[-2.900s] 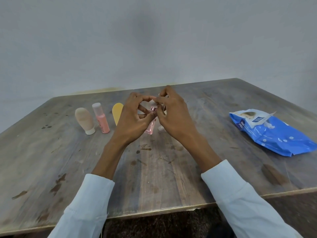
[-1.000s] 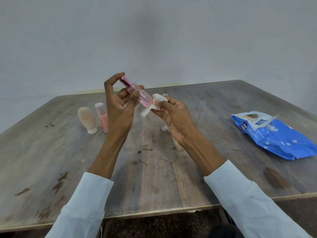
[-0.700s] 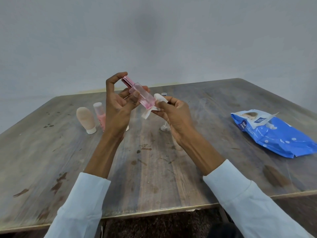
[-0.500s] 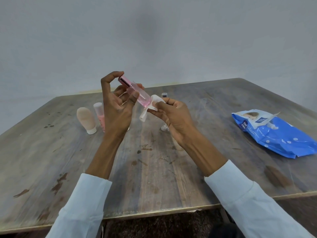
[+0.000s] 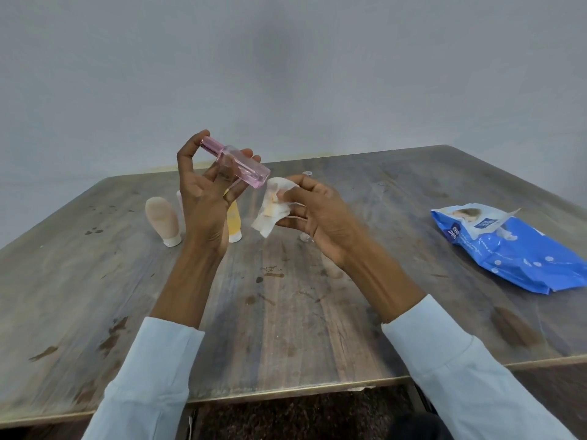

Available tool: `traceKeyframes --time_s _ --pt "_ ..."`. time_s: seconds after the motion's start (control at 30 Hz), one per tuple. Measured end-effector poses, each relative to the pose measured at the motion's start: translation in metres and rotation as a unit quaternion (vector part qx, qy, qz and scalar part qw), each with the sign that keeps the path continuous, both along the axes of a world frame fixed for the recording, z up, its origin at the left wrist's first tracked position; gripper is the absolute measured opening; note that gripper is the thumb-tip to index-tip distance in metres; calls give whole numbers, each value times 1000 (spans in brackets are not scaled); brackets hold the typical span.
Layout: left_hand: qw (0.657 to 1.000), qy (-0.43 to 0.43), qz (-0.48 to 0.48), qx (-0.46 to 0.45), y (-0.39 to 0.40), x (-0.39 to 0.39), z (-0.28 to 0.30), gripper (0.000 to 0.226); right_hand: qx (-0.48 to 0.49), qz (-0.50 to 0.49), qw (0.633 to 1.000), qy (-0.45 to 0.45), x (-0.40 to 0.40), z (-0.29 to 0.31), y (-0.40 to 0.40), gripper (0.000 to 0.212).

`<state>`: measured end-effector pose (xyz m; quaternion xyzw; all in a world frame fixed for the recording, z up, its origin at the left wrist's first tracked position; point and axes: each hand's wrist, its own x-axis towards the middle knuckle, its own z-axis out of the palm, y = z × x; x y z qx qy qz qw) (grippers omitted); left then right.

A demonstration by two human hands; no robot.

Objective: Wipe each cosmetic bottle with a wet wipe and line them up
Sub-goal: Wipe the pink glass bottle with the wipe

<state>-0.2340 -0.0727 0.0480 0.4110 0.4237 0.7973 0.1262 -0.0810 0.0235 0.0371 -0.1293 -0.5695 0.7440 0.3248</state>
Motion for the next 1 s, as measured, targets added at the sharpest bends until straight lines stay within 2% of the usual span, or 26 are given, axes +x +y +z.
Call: traceKeyframes --time_s 0.1,0.27,0.5,0.6,0.7,0.83,1.0 --pt "999 -4 -40 -6 1 -1 -2 58 42 -48 998 -8 -2 -4 0 17" --pt "998 34 -45 -28 3 8 -2 53 28 -120 992 -15 -6 -11 6 15" --pt "999 34 -7 -13 0 9 1 59 3 -105 994 25 -8 -10 3 18" --pt "997 66 -16 -19 0 14 1 60 -30 -134 990 15 -7 -14 8 12" --pt "995 96 -13 -23 2 17 1 61 -53 -134 989 15 -6 -17 12 16" --pt "997 74 13 -11 1 13 1 62 -49 -106 993 35 -7 -10 5 18" --pt "997 75 -18 -14 -1 16 2 65 -29 -150 988 6 -7 -13 7 19"
